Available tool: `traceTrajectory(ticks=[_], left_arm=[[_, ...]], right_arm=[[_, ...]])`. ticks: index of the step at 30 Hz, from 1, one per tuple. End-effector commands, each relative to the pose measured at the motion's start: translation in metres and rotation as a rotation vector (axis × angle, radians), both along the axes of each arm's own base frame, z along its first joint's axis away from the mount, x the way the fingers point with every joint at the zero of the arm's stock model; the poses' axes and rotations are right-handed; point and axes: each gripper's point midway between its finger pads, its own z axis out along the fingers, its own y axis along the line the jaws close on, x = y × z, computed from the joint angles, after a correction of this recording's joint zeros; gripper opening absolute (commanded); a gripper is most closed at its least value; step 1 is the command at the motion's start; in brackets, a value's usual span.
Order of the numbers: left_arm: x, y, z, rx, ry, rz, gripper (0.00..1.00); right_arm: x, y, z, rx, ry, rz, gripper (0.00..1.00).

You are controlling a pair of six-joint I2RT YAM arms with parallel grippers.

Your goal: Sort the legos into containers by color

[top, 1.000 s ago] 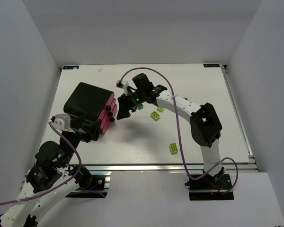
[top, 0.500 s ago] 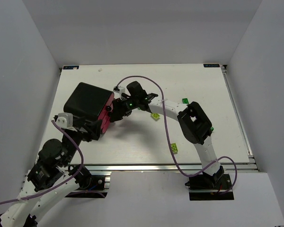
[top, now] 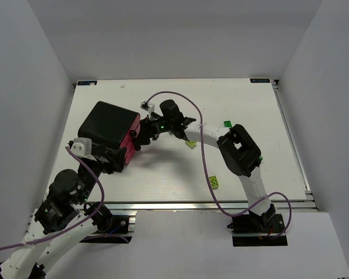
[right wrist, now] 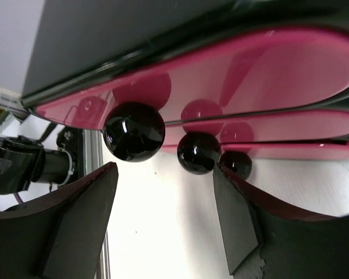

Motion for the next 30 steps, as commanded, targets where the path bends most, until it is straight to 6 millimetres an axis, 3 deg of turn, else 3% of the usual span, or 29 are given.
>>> traceTrajectory(ticks=[1,13,22,26,30], left_arm=[[0.004,-0.001,-0.007,0.021,0.026,0.01,0.92],[0.004,-0.002,-0.008,0.02,0.029,0.007,0.92],[0.005,-0.003,-0.01,0.026,0.036,0.007,0.92],[0.005,-0.002,-0.01,0.025,0.035,0.01,0.92],[0.005,-0.002,-0.01,0.026,0.037,0.011,0.92]], right_arm=[[0.009,0.007,0.007,0.071,-0.008,0.004,0.72],[0.026,0.009,-0.011,0.018,-0.02,-0.04,0.72],[0.025,0.022,-0.007,0.063,0.033,-0.026,0.7],[0.028,0.022,-0.01,0.074,0.06,-0.029,0.62],[0.023,0.023,-0.011,0.083,0.077,-0.011,0.48]])
